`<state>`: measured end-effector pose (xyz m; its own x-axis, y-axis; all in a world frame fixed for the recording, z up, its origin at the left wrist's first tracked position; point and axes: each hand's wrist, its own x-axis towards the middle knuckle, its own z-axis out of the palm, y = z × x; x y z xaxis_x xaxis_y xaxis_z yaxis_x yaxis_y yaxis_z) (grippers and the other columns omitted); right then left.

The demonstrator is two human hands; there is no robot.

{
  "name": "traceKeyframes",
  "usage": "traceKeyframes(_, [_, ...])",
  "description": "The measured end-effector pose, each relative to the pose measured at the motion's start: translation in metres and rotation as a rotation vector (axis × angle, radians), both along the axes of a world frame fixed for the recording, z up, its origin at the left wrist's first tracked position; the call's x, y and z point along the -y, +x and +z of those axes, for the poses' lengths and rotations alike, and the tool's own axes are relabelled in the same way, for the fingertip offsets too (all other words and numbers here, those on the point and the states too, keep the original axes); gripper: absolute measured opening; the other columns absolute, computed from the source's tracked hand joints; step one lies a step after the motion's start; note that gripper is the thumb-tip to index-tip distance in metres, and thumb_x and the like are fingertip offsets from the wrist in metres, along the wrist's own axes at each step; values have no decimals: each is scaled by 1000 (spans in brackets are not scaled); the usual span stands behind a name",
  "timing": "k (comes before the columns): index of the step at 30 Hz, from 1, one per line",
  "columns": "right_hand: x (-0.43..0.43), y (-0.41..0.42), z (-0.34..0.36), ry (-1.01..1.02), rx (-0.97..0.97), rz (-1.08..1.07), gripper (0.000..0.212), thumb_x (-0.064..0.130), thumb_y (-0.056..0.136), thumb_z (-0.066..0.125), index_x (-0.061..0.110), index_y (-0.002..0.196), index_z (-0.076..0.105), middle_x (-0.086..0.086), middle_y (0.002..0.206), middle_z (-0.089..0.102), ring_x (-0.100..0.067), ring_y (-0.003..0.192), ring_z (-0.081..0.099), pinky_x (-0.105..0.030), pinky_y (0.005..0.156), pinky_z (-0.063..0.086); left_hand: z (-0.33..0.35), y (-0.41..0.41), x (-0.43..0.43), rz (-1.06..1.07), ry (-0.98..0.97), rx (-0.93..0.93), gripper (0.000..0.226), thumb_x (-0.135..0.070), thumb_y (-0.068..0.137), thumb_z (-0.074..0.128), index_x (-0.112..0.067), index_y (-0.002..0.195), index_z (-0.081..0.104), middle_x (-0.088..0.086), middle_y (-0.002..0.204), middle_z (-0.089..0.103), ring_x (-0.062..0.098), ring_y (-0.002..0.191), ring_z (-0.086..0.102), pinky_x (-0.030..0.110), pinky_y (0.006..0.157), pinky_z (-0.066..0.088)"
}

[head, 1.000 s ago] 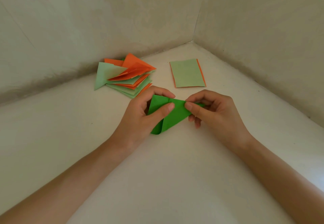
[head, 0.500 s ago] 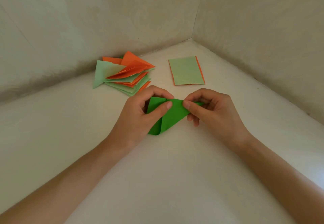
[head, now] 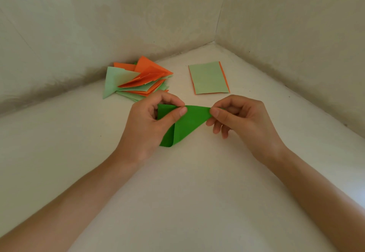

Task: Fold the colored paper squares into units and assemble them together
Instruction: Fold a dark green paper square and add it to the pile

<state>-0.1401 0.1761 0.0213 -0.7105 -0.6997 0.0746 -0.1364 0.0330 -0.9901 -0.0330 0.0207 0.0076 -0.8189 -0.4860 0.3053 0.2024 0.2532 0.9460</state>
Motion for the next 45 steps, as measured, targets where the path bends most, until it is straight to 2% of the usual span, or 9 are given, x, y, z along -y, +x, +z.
traceKeyframes(6, [2,-1,0,27,51,-32,13,-1,90,55,1,79,63,-6,64,69,-13,50,59,-22,44,44,0,-1,3,25,-56,22,19,-5,80,70,-23,80,65,-16,75,67,1,73,60,14,67,46])
traceKeyframes(12, [0,-4,-2,227,-77,-49,11,12,88,63,10,77,65,-2,67,70,-7,55,55,-23,49,40,-4,-1,8,25,-188,64,19,-10,81,72,-27,81,64,-16,79,66,2,77,60,17,73,45])
traceKeyframes(16, [1,2,4,139,50,66,9,17,80,67,8,80,65,-5,69,70,-9,55,54,-23,48,41,-2,2,7,-23,-212,48,14,-18,80,70,-29,83,63,-14,81,65,3,78,60,19,72,46])
traceKeyframes(19, [4,4,3,127,104,94,4,8,81,67,5,78,65,-6,65,69,-11,51,57,-23,46,43,0,4,2,-59,-263,36,11,-18,81,68,-27,85,63,-14,83,65,1,78,60,15,71,45])
traceKeyframes(28, [1,0,-3,202,-142,58,6,13,83,69,13,77,66,-1,60,65,-5,51,53,-18,51,42,-3,1,2,-26,-220,50,17,-10,82,70,-26,82,63,-17,79,65,-1,75,60,13,69,45])
traceKeyframes(38, [0,-3,1,130,-45,-5,10,7,86,63,6,78,67,-4,67,71,-9,58,59,-19,51,43,-2,1,10,17,-188,6,21,-9,83,69,-29,82,62,-15,80,65,4,78,61,18,72,45])
traceKeyframes(41, [-2,-3,-3,229,-205,-19,15,14,87,64,13,72,65,8,63,65,2,59,49,-11,57,34,-3,2,9,49,-354,44,13,-12,83,68,-24,87,63,-14,85,63,0,84,58,16,77,44])
traceKeyframes(43, [-2,-3,-6,311,-328,-44,15,17,86,65,16,71,63,14,68,59,4,70,45,-10,63,32,-4,3,9,103,-658,29,11,-15,85,65,-14,96,65,-5,95,59,4,92,54,15,84,41])
traceKeyframes(45, [-2,-4,-7,373,-395,-55,15,18,85,65,18,71,62,12,79,56,1,84,39,-7,70,29,-5,4,5,93,-984,-12,18,-19,87,60,-10,100,68,5,98,59,17,95,52,27,85,39])
